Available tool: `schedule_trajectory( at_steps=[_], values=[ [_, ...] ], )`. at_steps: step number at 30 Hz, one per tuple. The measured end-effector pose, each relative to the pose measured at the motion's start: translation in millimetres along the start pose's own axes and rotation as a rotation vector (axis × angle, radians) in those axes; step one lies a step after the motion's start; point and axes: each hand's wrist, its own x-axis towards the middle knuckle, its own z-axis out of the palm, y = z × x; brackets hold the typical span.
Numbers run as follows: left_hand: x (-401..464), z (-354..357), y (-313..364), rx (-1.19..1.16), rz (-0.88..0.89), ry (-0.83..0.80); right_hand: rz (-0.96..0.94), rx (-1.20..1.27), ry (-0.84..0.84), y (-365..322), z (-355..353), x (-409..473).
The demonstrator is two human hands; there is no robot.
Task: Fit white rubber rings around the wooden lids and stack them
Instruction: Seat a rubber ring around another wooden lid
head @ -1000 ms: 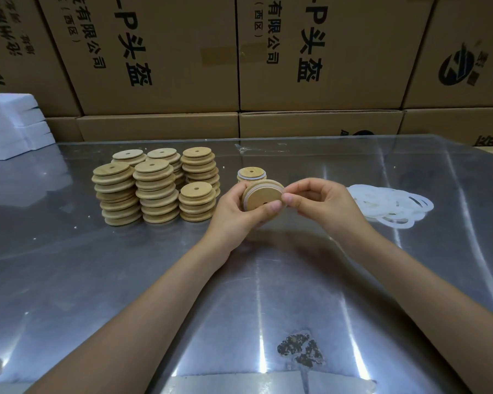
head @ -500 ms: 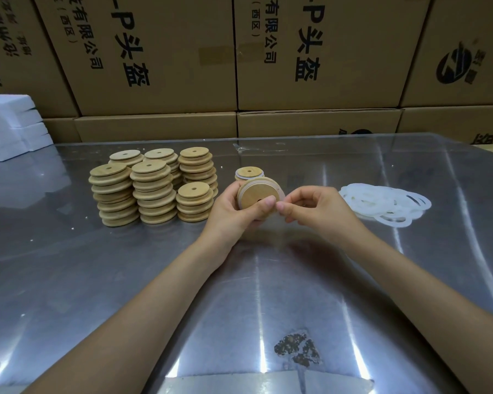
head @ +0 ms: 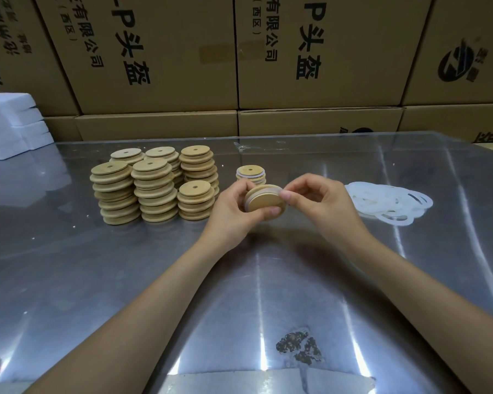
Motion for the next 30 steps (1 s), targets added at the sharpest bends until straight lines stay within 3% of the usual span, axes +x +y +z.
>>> schedule_trajectory(
  at_steps=[12, 25, 30],
  values=[
    [-2.1, 2.1, 1.0, -0.015, -0.04, 0.034, 0.03, 0.027, -0.041, 1.6, 0.2, 0.3],
    [-1.6, 2.6, 2.1, -0.012, -0.005, 0.019, -0.134, -0.087, -0.022, -5.3, 1.0, -2.0],
    [-1.8, 1.1, 1.9, -0.086, -0.058, 0.047, -0.041, -0.026, -0.017, -4.1, 1.8, -1.8]
  ],
)
